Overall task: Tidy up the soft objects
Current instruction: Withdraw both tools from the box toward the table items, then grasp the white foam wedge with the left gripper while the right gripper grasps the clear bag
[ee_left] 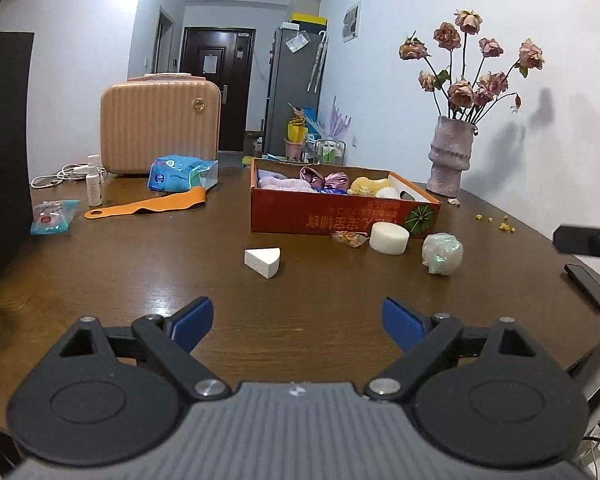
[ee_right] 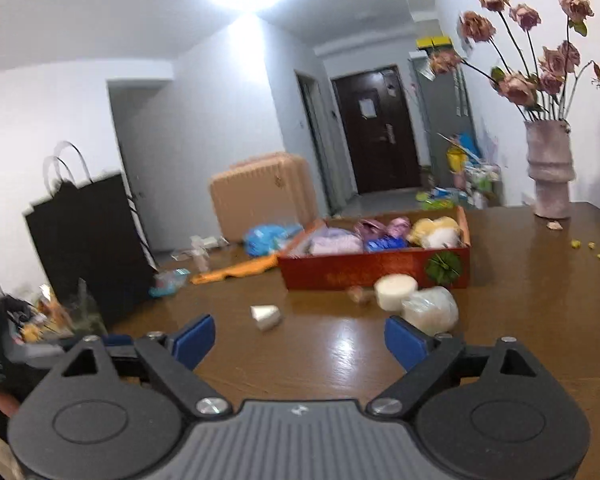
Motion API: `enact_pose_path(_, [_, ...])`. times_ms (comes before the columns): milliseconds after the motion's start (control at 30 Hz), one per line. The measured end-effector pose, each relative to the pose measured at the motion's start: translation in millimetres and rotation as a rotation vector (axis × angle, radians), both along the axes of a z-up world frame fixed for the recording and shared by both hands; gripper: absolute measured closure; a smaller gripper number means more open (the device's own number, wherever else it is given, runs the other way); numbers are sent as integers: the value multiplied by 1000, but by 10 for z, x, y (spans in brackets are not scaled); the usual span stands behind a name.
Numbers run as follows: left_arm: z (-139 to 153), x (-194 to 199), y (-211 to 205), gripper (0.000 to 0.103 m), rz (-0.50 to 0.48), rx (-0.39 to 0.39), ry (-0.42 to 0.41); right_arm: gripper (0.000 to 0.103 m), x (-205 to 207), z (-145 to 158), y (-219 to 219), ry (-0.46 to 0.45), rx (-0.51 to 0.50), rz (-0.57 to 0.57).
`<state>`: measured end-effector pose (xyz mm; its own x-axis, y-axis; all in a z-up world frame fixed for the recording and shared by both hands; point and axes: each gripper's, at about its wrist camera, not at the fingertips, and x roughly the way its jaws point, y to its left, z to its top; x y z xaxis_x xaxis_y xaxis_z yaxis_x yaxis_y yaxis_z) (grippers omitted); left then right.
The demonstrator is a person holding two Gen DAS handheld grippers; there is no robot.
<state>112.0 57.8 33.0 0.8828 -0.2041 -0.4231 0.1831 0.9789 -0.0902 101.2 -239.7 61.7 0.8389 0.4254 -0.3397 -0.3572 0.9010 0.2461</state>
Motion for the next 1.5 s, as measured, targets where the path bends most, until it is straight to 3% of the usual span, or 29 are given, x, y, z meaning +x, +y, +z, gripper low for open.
enact_pose_path(300, [-94, 489, 0, 10, -11, -15, 54, 11, 391, -118, 3, 41, -39, -78])
enact_pose_path(533, [-289, 1183, -55, 10, 40, 16, 124, 13, 977, -397, -76, 118, -96, -193])
enact_pose_path(633, [-384, 1524, -133, 14, 71, 45, 139, 15, 1225, -510, -105, 133, -115, -223])
enact_pose_path(767, [-502, 1915, -238, 29, 71, 89, 170, 20, 1558, -651, -155, 139, -107, -237])
enact_pose_path(867, [-586, 2111, -232, 42, 76, 76, 204, 44, 1804, -738, -197, 171, -118, -259])
enact_pose_path(933, [-634, 2181, -219, 47, 80, 65, 212, 53, 1953, -810, -230, 206, -111, -245])
enact_pose_path(1000, [-651, 2203, -222, 54, 91, 80, 198, 73, 2057, -885, -251, 232, -104, -228])
enact_pose_path(1033, [-649, 2213, -211, 61, 95, 74, 197, 74, 2085, -917, -249, 242, -105, -221])
enact_pose_path(1167, [-641, 2235, -181, 68, 92, 56, 196, 82, 2121, -978, -282, 241, -70, -220])
enact_pose_path(1500, [-473, 1852, -253, 69, 71, 81, 160, 85, 1695, -706, -258, 168, -47, -187])
